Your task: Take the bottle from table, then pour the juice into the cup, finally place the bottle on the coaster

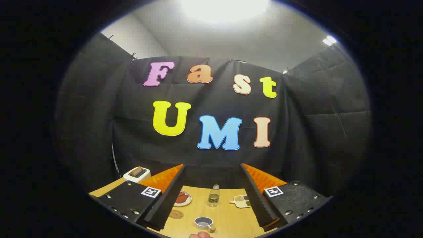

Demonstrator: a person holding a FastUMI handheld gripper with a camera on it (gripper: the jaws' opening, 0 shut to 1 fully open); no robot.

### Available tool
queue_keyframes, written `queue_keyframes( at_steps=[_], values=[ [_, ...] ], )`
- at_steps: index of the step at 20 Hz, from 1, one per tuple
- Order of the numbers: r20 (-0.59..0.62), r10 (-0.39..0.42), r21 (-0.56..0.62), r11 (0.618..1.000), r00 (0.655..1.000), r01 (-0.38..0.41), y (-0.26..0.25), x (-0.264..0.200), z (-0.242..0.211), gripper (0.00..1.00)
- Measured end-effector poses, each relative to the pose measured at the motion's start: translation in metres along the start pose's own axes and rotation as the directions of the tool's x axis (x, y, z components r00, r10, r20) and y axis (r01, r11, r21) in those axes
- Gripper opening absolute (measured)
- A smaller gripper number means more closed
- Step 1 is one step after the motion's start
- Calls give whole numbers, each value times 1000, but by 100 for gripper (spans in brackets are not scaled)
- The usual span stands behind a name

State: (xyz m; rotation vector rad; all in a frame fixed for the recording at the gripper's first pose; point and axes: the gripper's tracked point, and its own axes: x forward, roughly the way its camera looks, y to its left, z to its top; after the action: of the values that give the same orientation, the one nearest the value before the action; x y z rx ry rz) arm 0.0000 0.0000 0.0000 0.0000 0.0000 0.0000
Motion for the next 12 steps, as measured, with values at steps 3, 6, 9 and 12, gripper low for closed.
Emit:
queue_keyframes(
  at_steps=[3, 6, 9, 12],
  values=[
    [33, 7, 23, 1000, 999, -7, 4, 4, 6, 98],
    [60, -60, -8, 998, 996, 60, -13, 3, 9, 98],
    [79, -57, 37, 998, 995, 54, -8, 3, 15, 98],
    [70, -55, 47, 998, 996, 52, -10, 3, 11, 98]
  ],
)
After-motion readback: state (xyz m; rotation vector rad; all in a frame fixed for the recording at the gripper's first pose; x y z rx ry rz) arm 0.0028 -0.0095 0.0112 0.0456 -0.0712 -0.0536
